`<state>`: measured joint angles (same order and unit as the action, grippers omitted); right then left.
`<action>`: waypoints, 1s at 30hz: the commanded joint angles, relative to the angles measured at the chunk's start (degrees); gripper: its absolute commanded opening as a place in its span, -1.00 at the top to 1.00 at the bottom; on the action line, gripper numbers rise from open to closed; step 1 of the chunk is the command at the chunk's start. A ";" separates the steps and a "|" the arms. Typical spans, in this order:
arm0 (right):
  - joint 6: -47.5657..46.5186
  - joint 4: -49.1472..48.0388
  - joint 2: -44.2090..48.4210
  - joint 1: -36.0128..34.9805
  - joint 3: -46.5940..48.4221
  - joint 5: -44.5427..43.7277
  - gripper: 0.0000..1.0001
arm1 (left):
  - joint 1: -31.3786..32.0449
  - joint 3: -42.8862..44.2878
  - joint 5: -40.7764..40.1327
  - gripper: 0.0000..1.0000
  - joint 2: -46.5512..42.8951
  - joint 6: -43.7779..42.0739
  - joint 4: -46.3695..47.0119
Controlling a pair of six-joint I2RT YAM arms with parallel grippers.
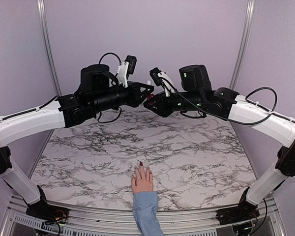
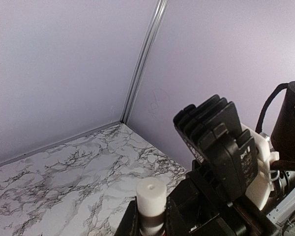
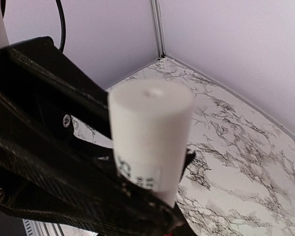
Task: Paint the nails
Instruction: Screw the nail polish bottle cap onto the nail polish bottle.
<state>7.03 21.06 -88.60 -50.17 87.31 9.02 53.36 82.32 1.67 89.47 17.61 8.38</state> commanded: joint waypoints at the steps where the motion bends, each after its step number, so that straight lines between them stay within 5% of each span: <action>1: -2.51 -3.57 2.68 -0.47 3.09 7.91 1.00 | -1.65 -3.73 10.49 1.00 -3.11 2.56 3.33; 24: -4.45 -13.08 5.88 0.39 0.94 42.71 1.00 | -4.14 -7.18 44.38 1.00 -4.62 -2.15 8.43; 30: -4.83 -13.82 6.16 0.25 0.76 45.25 1.00 | -4.28 -7.23 49.60 1.00 -4.00 -0.15 11.02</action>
<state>2.90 16.51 -85.06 -49.01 86.41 47.90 48.31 76.31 43.53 83.02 16.73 20.60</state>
